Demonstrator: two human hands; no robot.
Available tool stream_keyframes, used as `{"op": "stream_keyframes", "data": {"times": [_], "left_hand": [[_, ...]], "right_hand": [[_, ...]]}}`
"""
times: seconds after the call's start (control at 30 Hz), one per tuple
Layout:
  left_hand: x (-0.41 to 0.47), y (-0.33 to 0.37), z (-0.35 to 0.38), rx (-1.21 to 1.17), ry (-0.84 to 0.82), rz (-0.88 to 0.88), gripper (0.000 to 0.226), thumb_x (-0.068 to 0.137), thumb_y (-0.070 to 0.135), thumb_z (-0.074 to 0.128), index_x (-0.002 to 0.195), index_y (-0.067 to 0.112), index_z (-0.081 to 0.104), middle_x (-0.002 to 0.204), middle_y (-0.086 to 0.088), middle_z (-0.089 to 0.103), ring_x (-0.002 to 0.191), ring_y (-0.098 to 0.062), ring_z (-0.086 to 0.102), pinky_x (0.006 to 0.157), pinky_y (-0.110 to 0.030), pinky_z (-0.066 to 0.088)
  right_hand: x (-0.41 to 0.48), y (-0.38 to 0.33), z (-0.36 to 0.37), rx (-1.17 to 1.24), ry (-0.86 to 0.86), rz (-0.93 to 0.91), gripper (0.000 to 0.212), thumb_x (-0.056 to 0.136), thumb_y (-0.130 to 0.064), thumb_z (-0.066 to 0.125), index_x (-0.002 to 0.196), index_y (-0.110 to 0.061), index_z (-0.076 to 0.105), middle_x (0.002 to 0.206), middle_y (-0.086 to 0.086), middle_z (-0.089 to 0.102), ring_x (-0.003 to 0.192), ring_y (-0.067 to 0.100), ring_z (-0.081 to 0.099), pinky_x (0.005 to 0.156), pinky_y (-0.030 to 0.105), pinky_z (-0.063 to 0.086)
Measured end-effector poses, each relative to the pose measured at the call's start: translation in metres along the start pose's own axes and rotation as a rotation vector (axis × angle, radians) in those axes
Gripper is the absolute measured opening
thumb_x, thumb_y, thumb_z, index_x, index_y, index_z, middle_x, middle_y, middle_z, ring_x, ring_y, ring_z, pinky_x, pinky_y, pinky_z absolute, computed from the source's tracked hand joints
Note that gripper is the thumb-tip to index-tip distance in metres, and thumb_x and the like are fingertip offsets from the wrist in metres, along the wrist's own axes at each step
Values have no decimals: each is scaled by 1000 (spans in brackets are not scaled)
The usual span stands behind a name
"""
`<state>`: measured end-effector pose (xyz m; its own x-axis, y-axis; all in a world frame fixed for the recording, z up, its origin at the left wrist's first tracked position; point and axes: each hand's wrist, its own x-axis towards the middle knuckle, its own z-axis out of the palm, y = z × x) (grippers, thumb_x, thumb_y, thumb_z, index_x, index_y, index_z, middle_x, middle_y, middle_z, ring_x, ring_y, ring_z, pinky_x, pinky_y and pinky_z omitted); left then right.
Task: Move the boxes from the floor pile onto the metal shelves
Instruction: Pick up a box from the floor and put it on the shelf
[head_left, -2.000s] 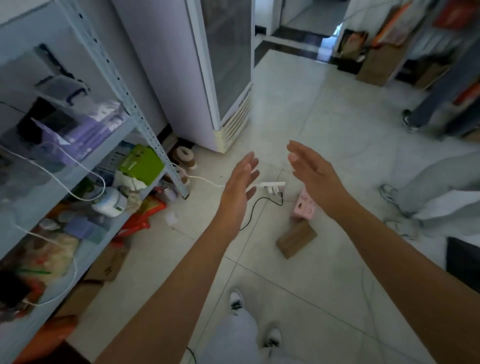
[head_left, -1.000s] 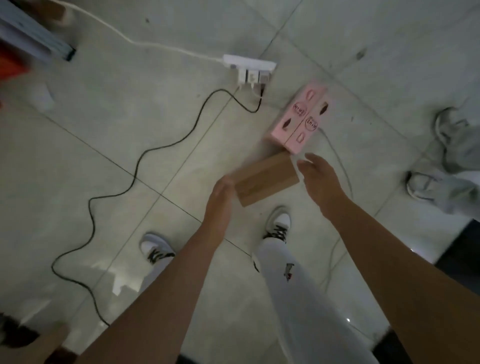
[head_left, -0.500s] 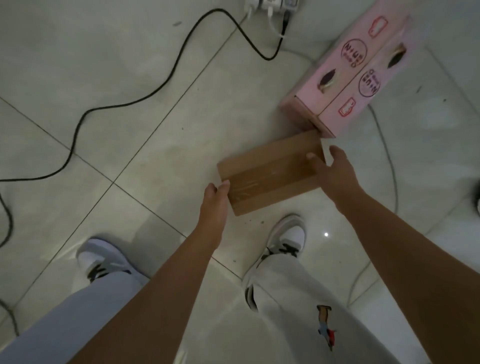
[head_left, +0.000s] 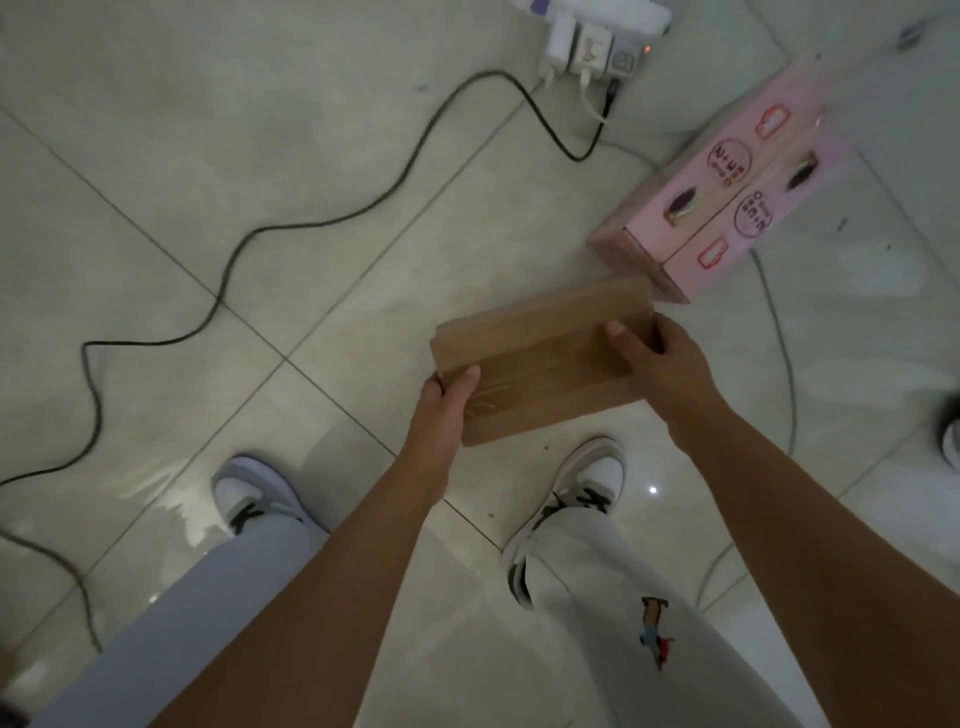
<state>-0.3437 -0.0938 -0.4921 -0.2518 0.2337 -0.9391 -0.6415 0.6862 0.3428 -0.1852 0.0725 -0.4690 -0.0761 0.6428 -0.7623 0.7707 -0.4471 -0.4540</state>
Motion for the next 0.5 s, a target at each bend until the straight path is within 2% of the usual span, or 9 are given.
{"op": "stream_keyframes", "data": {"times": [0.07,0.13,0.2,0.27,0.33,0.4,0.5], "left_hand": [[-35,24,-17,3,13,38,75,76,63,64,140,28,48,129,7,64,117,-14,60,108,-40,44],[-72,58,-33,4,44,80,66,83,58,63,139,27,48,127,8,63,117,-14,59,108,-39,43],[-112,96,-49,-3,76,125,54,92,48,60,139,23,47,125,6,61,115,-14,58,103,-35,44],[-159,139,-70,-19,98,173,49,94,44,58,136,21,48,123,4,61,113,-16,57,97,-34,45],[-214,187,-96,-58,105,246,47,92,47,61,130,22,50,122,4,63,116,-18,58,103,-38,45],[-277,236,-128,-94,103,335,62,81,57,65,132,23,50,125,4,63,118,-18,59,108,-45,43],[-377,308,-182,-120,96,458,83,73,64,62,143,25,42,134,3,58,124,-18,54,111,-46,40]], "right_hand": [[-30,-37,-6,-4,-1,-39,71,90,-55,60,147,-18,40,140,-2,51,123,20,52,103,41,45],[-61,-80,-14,5,1,-88,68,91,-52,60,147,-19,39,139,-3,50,122,19,50,102,38,45],[-95,-131,-23,15,3,-159,61,92,-51,59,142,-19,46,130,-3,55,115,18,53,93,34,46],[-135,-190,-33,17,11,-232,61,90,-55,58,138,-20,50,125,-1,60,111,20,58,93,36,48],[-185,-254,-42,29,17,-302,58,89,-56,59,135,-21,52,119,-5,63,108,18,61,92,38,49],[-243,-317,-50,86,-7,-373,57,85,-61,61,130,-28,54,114,-10,65,107,15,62,93,39,49],[-334,-408,-58,153,-22,-494,73,72,-79,58,130,-35,53,120,-9,65,112,17,62,98,47,49]]}}
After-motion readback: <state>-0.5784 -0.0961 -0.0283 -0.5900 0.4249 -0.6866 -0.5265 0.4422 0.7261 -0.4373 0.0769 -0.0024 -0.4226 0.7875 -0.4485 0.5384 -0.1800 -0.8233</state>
